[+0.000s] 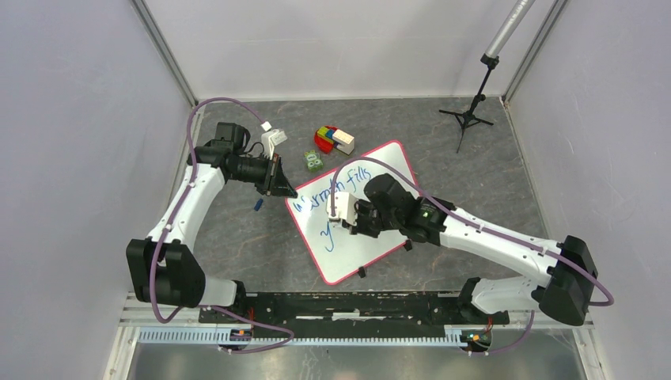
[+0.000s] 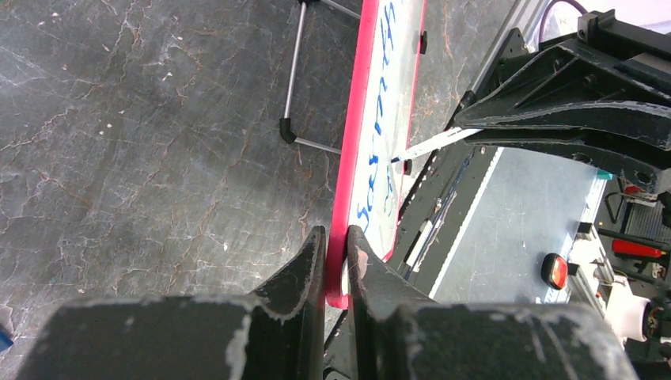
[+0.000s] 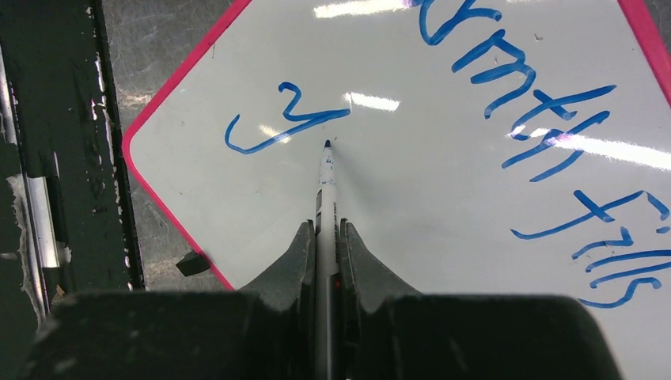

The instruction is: Write a sentence on the whiteboard

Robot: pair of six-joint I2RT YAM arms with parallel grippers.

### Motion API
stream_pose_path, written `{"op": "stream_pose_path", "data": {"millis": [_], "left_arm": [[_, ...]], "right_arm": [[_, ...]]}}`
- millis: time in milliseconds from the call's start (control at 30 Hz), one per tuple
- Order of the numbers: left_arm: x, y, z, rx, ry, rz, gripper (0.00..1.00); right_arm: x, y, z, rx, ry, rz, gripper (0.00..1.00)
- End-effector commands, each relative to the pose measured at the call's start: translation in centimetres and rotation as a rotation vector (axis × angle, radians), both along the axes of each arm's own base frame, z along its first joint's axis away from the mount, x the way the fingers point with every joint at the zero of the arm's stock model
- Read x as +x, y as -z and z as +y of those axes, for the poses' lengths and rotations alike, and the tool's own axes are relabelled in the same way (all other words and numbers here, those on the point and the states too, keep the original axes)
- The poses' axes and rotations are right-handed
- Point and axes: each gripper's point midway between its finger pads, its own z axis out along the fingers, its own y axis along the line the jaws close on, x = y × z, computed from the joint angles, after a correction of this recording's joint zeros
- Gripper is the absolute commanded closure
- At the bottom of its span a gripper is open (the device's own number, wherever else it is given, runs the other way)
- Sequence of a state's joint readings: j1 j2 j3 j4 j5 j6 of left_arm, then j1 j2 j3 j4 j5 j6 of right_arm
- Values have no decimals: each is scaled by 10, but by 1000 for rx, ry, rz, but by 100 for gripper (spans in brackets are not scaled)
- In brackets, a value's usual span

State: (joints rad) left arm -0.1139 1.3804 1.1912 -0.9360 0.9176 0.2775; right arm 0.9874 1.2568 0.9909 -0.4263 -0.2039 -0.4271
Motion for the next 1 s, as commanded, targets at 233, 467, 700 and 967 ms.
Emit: {"op": "stream_pose_path", "data": {"millis": [233,467,700,967], "left_arm": [[3,5,4,45,-19,-31,98],[3,5,3,44,-17,-32,98],[3,4,4,44,-18,-33,98],[3,4,4,44,-19,-34,98]], "right_arm": [[-2,14,4,-18,-21,21,100],[-10,26,-10,-55,-31,29,100],[-1,21,-20,-80,1,-29,100],[16,6,-16,-60,43,-61,100]]}}
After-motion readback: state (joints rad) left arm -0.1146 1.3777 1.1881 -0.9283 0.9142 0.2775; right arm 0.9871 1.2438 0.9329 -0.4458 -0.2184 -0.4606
